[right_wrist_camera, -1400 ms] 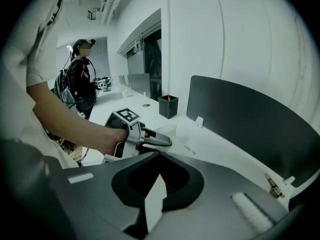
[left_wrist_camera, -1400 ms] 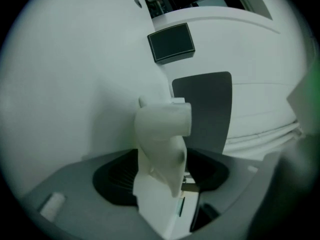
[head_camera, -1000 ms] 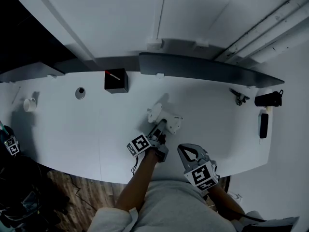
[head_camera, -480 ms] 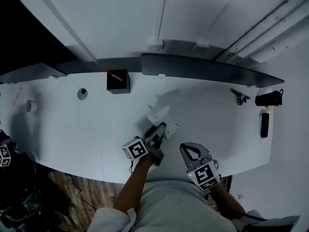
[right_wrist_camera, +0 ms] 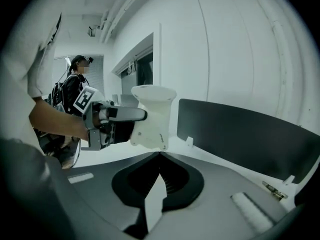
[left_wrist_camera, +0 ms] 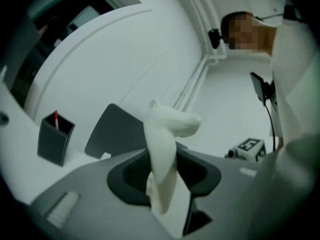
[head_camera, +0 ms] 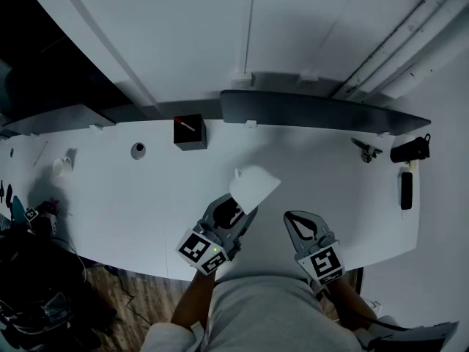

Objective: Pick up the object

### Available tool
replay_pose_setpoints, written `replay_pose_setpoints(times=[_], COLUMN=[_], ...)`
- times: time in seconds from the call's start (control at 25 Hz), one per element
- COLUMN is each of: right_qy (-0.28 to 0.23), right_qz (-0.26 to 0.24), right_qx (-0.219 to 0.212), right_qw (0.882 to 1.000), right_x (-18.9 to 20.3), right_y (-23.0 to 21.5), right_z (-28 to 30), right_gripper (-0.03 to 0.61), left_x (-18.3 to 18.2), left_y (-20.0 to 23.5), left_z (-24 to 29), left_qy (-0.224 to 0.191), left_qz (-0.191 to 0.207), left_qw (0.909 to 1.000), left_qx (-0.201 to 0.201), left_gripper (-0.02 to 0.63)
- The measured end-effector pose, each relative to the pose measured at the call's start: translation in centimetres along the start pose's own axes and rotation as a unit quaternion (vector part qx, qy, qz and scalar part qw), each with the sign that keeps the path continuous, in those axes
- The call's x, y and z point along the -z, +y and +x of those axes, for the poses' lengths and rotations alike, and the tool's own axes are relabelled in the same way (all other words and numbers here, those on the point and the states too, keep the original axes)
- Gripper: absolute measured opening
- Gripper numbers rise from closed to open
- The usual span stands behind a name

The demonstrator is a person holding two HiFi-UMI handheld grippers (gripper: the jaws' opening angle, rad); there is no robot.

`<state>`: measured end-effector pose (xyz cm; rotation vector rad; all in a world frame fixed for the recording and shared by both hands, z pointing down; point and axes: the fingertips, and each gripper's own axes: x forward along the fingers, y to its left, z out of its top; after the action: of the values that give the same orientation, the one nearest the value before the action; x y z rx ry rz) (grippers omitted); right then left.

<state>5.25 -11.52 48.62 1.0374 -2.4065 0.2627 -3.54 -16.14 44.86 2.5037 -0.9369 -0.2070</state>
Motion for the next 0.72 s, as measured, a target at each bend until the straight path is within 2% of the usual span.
replay_pose_setpoints(times=[0.08,0.12,0.2,0.32,0.36,0.44,0.52,0.64,0.72], right_qy=[-0.027,-0.041,-0.079,-0.151,-0.158,-0.15,-0.137,-0.114,-0.103], right_qz=[-0.005,-0.013,-0.029,-0.015,-0.002,0.012,0.011,0.001,-0.022], right_qx=[-0.005,-0.009,-0.022,-0.07,-0.1,-0.174,-0.248,-0.357,-0.405], right_qw=[1.0,0.999,0.996,0.986,0.982,0.973,0.959,0.927,0.908], right_x=[-0.8,-1.2,-2.4,-4.7,-5.1,-5.5,-5.9,-6.3,-6.6], right_y=[0.2,0.4,0.8,1.6,2.0,2.8,3.9,6.1,7.6], right_z=[-0.5,-0.8,-1.6,-3.5,-4.1,-5.0,-5.8,-6.7,-7.1], right_gripper=[0.002,0.002,0.002,0.003,0.009,0.207,0.224,0.226,0.225], left_x=[-1.5,-2.0,-2.3,-2.0,-2.0,-2.0,-2.1,-2.1,-2.1], left_y=[-2.2,-3.3,-4.9,-6.8,-7.5,-9.0,-10.7,-13.0,-14.1], left_z=[-0.8,-1.2,-2.1,-3.4,-3.9,-4.9,-5.6,-6.3,-6.5], left_qy=[0.006,0.009,0.019,0.035,0.041,0.056,0.072,0.094,0.106], left_qz=[0.076,0.099,0.115,0.1,0.094,0.085,0.082,0.082,0.082], left_qw=[0.9969,0.9946,0.9919,0.9901,0.9886,0.9829,0.9736,0.9582,0.9499], left_qx=[0.019,0.029,0.051,0.092,0.111,0.153,0.201,0.258,0.282], left_gripper=[0.156,0.156,0.156,0.155,0.155,0.155,0.153,0.152,0.146])
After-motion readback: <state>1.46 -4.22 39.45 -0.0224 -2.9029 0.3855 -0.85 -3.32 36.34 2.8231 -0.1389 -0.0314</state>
